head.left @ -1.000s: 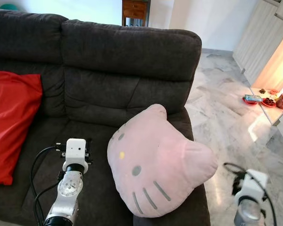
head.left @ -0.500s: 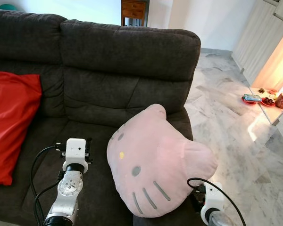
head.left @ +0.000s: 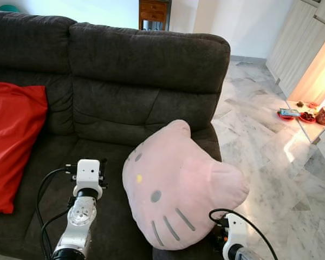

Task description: Move the pillow to the sofa from floor

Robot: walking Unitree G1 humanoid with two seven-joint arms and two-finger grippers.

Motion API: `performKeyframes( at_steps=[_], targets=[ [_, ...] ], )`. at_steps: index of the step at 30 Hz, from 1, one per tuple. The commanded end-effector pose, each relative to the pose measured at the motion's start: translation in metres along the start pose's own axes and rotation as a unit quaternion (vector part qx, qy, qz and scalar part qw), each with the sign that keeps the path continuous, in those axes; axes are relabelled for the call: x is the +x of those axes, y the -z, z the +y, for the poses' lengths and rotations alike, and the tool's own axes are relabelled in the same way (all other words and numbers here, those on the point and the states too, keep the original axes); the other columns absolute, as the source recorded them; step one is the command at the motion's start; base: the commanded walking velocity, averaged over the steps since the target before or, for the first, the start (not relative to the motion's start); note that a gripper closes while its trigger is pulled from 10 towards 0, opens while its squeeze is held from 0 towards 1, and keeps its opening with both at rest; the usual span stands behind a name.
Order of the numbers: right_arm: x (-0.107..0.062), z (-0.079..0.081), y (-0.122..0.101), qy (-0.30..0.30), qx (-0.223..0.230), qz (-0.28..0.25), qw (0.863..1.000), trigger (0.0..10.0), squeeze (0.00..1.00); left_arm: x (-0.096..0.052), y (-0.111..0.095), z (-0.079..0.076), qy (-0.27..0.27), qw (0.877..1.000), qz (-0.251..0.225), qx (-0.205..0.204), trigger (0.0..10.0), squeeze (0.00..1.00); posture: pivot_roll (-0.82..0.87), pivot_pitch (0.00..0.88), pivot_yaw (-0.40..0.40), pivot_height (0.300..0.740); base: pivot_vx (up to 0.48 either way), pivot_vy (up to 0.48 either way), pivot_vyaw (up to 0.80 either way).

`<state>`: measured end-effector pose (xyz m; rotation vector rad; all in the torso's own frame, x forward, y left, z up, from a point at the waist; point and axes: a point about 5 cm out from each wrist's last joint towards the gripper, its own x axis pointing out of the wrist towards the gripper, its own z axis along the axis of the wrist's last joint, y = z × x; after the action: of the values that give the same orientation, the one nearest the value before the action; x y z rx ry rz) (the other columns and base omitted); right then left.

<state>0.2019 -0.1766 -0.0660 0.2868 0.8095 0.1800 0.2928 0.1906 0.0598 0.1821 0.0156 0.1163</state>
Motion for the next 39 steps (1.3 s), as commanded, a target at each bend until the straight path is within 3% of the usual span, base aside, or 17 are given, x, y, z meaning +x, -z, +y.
performKeyframes(
  at_steps=[1, 9, 12, 18, 25, 28, 29, 32, 36, 39],
  targets=[
    [-0.002, 0.001, -0.004, -0.036, 0.010, -0.015, 0.999, 10.0, 0.00, 0.002, 0.000, -0.004, 0.006, 1.000, 0.004, 0.002, 10.0, 0.00, 0.04, 0.000, -0.096, 0.740, 0.000, 0.000, 0.00],
    [-0.007, 0.004, 0.000, -0.096, 0.002, -0.006, 0.995, 10.0, 0.00, 0.002, 0.000, -0.005, 0.007, 1.000, 0.004, 0.000, 10.0, 0.00, 0.03, 0.000, -0.096, 0.740, 0.000, 0.000, 0.00],
    [-0.012, 0.006, 0.011, -0.127, -0.009, 0.020, 0.992, 10.0, 0.00, 0.003, 0.000, -0.006, 0.009, 1.000, 0.004, -0.001, 10.0, 0.00, 0.03, 0.000, -0.095, 0.740, 0.000, 0.000, 0.00],
    [-0.021, 0.020, 0.022, -0.207, -0.025, 0.060, 0.976, 10.0, 0.00, 0.003, 0.000, -0.006, 0.011, 1.000, 0.004, -0.001, 10.0, 0.00, 0.03, 0.000, -0.094, 0.740, 0.000, 0.000, 0.00],
    [-0.030, 0.045, -0.002, -0.236, -0.046, 0.051, 0.969, 10.0, 0.00, 0.003, -0.001, -0.008, 0.014, 1.000, 0.003, -0.002, 10.0, 0.00, 0.03, 0.000, -0.092, 0.740, 0.000, 0.000, 0.00],
    [-0.030, 0.043, -0.015, -0.154, -0.081, 0.044, 0.984, 10.0, 0.00, 0.003, 0.000, -0.009, 0.015, 1.000, 0.003, -0.002, 10.0, 0.00, 0.03, 0.000, -0.094, 0.740, 0.000, 0.000, 0.00],
    [-0.029, 0.039, -0.025, -0.084, -0.073, 0.020, 0.994, 10.0, 0.00, 0.003, 0.000, -0.009, 0.015, 1.000, 0.003, -0.002, 10.0, 0.00, 0.03, 0.000, -0.094, 0.740, 0.000, 0.000, 0.00],
    [-0.029, 0.028, -0.049, 0.023, -0.052, -0.029, 0.998, 10.0, 0.00, 0.003, -0.001, -0.008, 0.014, 1.000, 0.003, 0.000, 10.0, 0.00, 0.04, 0.000, -0.094, 0.740, 0.000, 0.000, 0.00],
    [-0.041, 0.011, -0.058, 0.045, -0.040, -0.036, 0.998, 10.0, 0.00, 0.003, -0.001, -0.008, 0.016, 1.000, 0.002, 0.002, 10.0, 0.00, 0.03, 0.000, -0.093, 0.740, 0.000, 0.000, 0.00],
    [-0.046, 0.016, -0.059, 0.030, -0.017, -0.034, 0.999, 10.0, 0.00, 0.003, -0.001, -0.009, 0.019, 1.000, 0.001, 0.004, 10.0, 0.00, 0.03, 0.000, -0.093, 0.740, 0.000, 0.000, 0.00]
  ],
)
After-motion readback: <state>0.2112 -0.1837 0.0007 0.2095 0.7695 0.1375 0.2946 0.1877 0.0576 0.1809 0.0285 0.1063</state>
